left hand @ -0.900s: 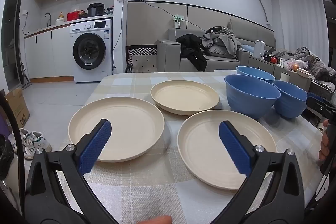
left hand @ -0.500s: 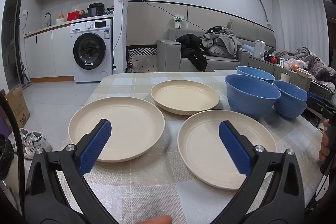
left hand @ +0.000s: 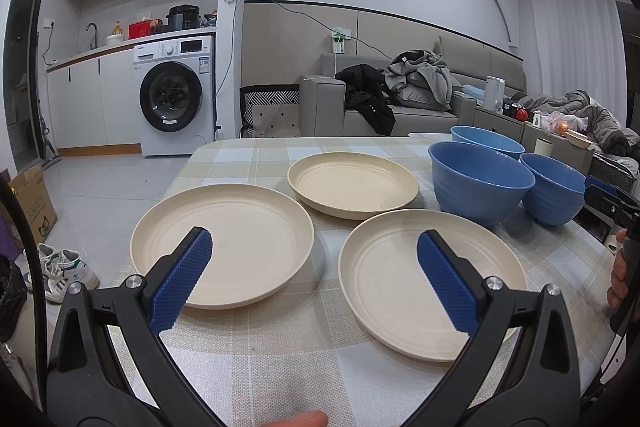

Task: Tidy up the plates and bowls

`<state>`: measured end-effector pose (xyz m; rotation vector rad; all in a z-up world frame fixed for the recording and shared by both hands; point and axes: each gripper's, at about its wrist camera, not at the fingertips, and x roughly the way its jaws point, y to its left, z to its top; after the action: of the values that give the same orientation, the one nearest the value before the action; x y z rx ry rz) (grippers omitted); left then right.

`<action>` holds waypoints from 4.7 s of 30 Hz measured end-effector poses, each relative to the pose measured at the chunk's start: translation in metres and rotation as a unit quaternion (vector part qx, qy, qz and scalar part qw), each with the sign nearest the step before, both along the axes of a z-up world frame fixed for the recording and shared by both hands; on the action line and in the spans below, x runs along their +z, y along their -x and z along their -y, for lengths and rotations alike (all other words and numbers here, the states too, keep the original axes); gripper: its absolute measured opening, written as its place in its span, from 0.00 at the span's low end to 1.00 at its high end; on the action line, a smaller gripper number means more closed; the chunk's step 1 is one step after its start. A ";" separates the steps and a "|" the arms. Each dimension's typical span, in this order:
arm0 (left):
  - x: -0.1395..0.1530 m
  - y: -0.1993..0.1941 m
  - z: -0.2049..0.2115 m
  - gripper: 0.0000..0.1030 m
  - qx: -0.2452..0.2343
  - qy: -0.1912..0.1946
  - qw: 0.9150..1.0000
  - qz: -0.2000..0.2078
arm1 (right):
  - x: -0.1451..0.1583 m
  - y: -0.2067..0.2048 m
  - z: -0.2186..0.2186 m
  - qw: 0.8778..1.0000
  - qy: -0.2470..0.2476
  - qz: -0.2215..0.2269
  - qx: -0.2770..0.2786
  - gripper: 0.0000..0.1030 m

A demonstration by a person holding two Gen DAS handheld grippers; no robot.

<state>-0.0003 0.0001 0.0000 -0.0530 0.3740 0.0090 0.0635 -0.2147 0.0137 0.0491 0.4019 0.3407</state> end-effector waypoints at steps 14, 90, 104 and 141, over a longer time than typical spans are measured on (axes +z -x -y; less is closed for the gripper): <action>0.000 0.000 0.000 0.99 0.000 0.000 1.000 -0.001 | 0.000 0.000 0.000 1.000 0.000 0.000 0.000 1.00; 0.025 0.003 -0.015 0.99 0.014 0.019 1.000 -0.013 | 0.025 -0.011 -0.014 0.999 -0.026 -0.035 0.003 1.00; 0.066 0.018 -0.017 0.99 0.003 0.004 0.999 -0.040 | 0.052 -0.012 -0.059 0.998 -0.003 -0.049 0.037 1.00; 0.064 -0.049 -0.113 0.99 0.088 0.055 0.988 -0.114 | 0.055 -0.084 -0.166 0.988 0.023 -0.090 0.120 0.93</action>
<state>0.0484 0.1135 0.0637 -0.1947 0.5972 0.1697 0.1473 -0.0483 0.0691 -0.0133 0.5972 0.5680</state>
